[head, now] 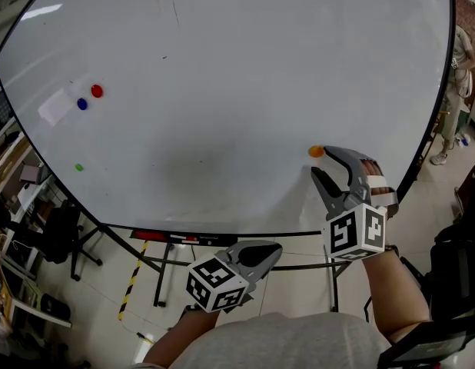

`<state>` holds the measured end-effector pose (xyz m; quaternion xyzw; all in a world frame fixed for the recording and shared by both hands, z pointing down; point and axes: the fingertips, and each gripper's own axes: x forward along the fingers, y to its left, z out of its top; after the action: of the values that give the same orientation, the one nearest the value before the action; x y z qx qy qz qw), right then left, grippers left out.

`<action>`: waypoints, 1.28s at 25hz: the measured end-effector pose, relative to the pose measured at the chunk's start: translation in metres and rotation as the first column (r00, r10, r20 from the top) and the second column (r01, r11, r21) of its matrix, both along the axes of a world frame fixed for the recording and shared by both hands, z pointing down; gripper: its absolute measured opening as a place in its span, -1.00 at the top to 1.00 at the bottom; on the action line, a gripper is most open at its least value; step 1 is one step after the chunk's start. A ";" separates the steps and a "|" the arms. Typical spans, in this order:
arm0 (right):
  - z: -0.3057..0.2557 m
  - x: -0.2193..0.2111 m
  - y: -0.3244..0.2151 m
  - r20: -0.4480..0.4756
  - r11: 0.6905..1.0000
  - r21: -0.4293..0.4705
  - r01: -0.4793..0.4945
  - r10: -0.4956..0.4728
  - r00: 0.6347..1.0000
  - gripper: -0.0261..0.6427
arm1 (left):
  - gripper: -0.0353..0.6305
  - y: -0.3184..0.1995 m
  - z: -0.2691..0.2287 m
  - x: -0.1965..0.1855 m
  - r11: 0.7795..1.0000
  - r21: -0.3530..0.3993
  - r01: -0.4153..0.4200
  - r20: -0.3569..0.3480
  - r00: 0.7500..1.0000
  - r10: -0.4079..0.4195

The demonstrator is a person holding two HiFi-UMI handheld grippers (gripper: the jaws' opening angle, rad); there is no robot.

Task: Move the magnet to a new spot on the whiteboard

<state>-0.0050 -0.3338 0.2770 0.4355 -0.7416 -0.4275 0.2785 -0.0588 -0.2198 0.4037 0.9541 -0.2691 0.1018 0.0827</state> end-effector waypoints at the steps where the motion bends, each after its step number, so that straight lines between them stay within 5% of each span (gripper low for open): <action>1: 0.005 -0.001 0.007 0.034 0.998 -0.048 0.029 -0.027 0.999 0.39 | 0.94 0.002 -0.001 -0.001 1.000 0.002 -0.002 -0.001 1.000 0.002; 7: 0.029 -0.021 0.066 0.324 0.913 -0.297 0.279 -0.178 0.929 0.91 | 0.94 0.010 -0.004 -0.016 1.000 0.012 0.001 -0.010 1.000 -0.001; 13: 0.077 -0.032 0.101 0.443 0.826 -0.443 0.349 -0.138 0.886 0.91 | 0.94 0.027 0.002 -0.027 1.000 -0.003 -0.015 -0.020 1.000 0.015; 22: 0.157 -0.028 0.167 0.560 0.613 -0.633 0.472 -0.058 0.826 0.91 | 0.94 0.071 0.015 -0.034 1.000 -0.004 0.006 -0.007 1.000 -0.006; 32: 0.175 0.013 0.292 0.603 0.565 -0.645 0.514 -0.037 0.797 0.91 | 0.94 0.181 0.023 0.015 1.000 -0.015 0.020 -0.010 1.000 -0.020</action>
<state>0.0077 -0.0419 0.4523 0.2402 -0.9581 0.0376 0.1517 -0.0441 -0.0386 0.4271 0.9513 -0.2774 0.0983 0.0923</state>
